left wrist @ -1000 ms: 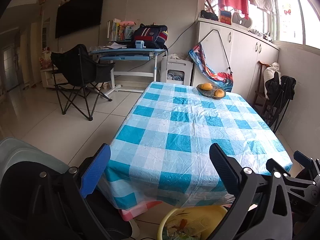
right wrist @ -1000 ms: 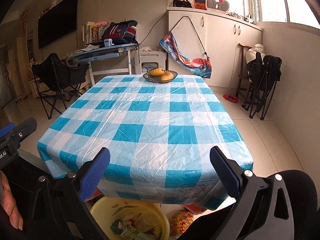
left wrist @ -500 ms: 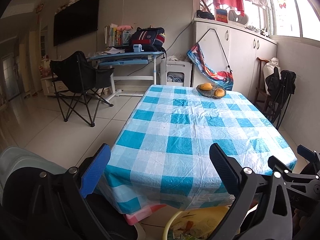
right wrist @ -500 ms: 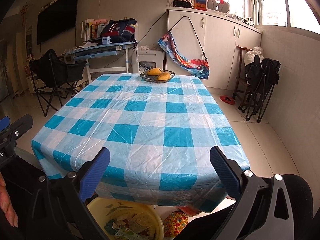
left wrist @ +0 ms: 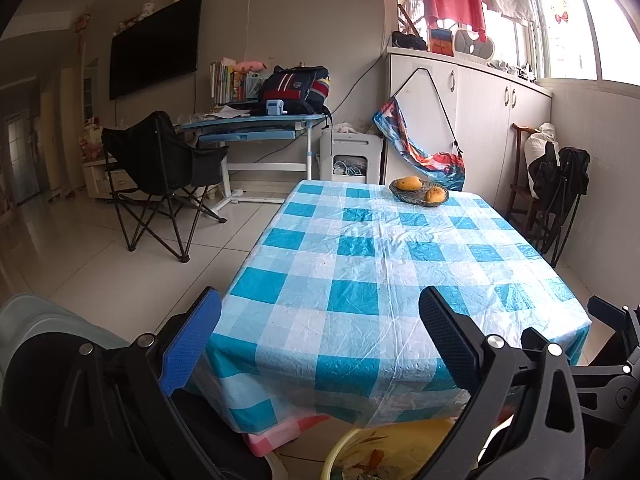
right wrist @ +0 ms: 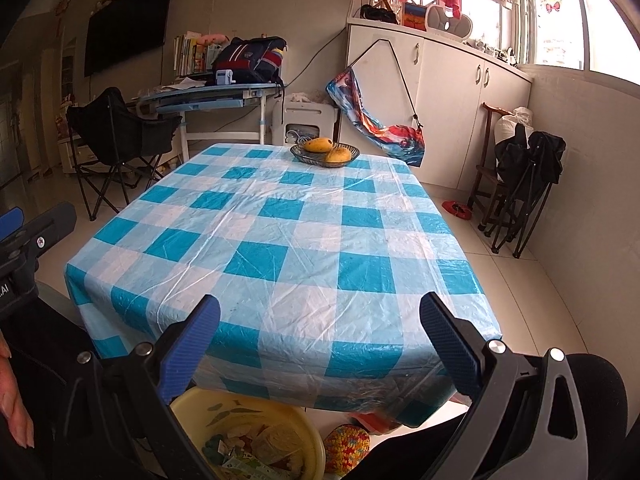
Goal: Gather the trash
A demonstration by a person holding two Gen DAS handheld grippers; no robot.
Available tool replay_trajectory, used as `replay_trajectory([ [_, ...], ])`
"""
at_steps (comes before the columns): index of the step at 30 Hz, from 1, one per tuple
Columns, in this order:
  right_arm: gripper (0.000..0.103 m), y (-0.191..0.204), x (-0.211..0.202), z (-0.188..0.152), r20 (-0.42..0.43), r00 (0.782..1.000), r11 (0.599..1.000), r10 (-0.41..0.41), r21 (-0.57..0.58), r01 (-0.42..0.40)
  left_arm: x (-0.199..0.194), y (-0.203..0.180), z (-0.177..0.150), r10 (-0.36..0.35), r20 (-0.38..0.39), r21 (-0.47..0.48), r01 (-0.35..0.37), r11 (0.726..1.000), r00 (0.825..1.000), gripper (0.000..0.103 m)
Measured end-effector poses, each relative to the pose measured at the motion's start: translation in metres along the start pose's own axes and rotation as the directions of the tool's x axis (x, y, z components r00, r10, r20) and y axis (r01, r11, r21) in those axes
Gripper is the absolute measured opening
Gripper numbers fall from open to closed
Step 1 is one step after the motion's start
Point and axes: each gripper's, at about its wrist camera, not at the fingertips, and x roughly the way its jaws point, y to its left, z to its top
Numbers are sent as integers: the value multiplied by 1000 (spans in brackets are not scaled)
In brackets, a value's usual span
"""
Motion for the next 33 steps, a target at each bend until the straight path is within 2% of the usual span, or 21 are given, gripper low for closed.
replay_trajectory([
  [4,96,-4,2,1,-14,1000,1000,11,20,-11,-3,-5,-2,3,3,27,-3,1000,1000,96],
  [10,96,-6,1,1,-25,1000,999,18,31,-18,-12,-5,-3,3,6,2,-3,1000,1000,96],
  [22,96,14,-1,-1,-24,999,997,30,-65,-31,-15,-7,-6,3,9,-2,-3,1000,1000,96],
  [33,96,28,0,-4,-40,998,994,40,-100,-43,-15,-3,-7,4,8,-26,-4,1000,1000,96],
])
